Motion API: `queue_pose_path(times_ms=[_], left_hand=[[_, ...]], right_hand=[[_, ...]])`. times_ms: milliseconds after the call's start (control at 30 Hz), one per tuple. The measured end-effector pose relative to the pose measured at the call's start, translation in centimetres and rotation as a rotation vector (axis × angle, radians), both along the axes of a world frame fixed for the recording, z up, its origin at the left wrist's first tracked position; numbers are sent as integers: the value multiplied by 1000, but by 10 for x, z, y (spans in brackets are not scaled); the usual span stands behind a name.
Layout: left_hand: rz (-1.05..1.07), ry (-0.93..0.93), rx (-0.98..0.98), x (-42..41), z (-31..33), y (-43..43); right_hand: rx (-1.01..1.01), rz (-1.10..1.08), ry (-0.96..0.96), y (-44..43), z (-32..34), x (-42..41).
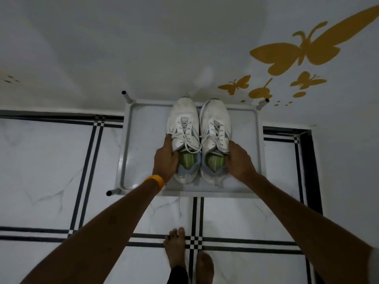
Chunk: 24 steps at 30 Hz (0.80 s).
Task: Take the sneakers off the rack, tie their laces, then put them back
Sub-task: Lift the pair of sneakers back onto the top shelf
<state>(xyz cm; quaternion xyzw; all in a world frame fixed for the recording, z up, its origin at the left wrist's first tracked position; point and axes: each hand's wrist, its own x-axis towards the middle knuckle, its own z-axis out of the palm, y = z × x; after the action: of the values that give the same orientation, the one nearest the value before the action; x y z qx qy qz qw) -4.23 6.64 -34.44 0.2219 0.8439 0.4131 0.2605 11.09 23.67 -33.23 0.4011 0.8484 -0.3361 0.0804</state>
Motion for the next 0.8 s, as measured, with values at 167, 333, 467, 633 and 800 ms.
queue_pose_path(times_ms=[167, 333, 467, 633, 800], left_hand=[[-6, -6, 3, 2, -6, 1], [-34, 3, -39, 0, -8, 2], [-53, 2, -38, 1, -6, 1], [-68, -2, -69, 8, -5, -8], [-159, 66, -296, 12, 16, -16]], right_hand=[[-3, -9, 12, -4, -12, 3], [-9, 10, 15, -6, -8, 2], [20, 35, 22, -8, -6, 6], [13, 61, -17, -14, -5, 13], [-8, 78, -186, -21, 22, 17]])
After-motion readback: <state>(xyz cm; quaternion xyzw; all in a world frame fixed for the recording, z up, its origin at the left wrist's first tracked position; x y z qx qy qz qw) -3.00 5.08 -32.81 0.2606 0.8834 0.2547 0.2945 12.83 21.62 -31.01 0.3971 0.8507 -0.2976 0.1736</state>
